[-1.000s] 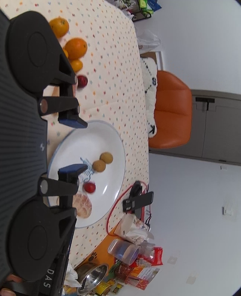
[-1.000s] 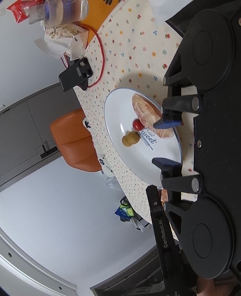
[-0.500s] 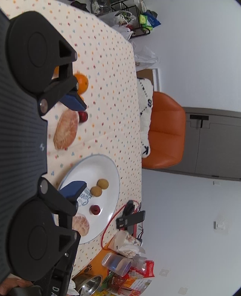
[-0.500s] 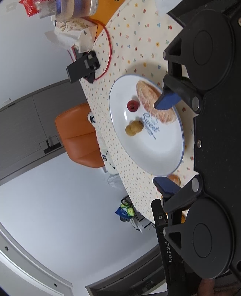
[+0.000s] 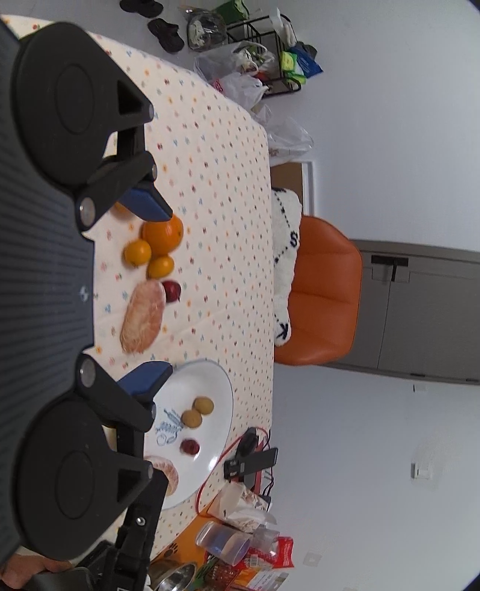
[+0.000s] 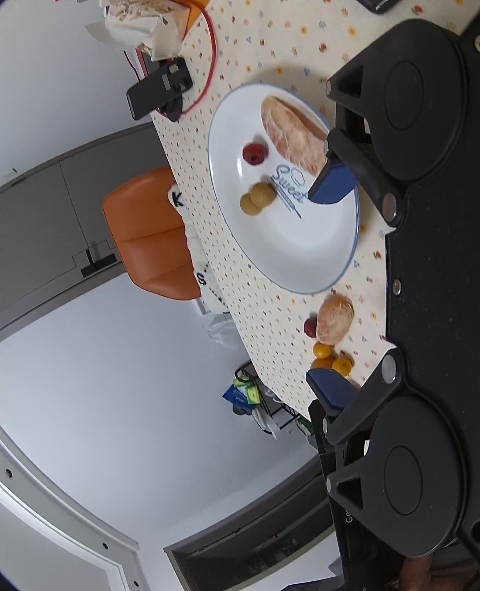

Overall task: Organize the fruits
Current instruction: 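Withdraw both open tools from the plate toward the remaining oranges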

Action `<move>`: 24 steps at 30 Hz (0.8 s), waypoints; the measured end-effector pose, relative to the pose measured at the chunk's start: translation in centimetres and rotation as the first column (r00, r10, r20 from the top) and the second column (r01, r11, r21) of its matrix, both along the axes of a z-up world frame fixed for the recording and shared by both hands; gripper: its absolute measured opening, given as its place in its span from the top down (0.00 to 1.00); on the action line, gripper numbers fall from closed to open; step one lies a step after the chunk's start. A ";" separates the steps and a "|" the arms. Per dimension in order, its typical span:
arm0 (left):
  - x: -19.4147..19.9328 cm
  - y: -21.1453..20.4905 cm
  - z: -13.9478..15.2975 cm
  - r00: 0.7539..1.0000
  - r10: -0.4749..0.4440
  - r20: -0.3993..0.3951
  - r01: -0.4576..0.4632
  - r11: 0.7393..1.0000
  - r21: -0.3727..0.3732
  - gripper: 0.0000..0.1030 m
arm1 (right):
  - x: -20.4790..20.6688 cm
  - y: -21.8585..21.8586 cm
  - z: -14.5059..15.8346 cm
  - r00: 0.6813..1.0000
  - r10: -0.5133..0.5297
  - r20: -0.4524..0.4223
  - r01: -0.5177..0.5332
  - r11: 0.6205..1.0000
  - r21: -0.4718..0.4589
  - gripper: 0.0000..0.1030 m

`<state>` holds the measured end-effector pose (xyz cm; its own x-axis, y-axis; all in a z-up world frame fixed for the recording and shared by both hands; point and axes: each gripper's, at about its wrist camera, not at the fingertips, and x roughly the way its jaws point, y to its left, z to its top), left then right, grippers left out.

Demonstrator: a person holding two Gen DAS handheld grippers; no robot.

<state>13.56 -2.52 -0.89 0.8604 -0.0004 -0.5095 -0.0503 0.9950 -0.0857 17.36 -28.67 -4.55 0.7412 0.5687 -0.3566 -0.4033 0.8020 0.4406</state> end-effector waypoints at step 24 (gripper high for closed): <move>-0.7 5.5 -2.6 0.994 0.099 -0.043 -0.101 0.993 -0.060 0.20 | 0.5 4.7 -0.3 0.994 0.108 0.006 -0.108 0.993 -0.046 0.05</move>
<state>12.88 3.02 -3.46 0.8365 0.0522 -0.5455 -0.1542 0.9776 -0.1430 17.83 -23.96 -4.88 0.6795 0.6288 -0.3781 -0.4921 0.7728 0.4009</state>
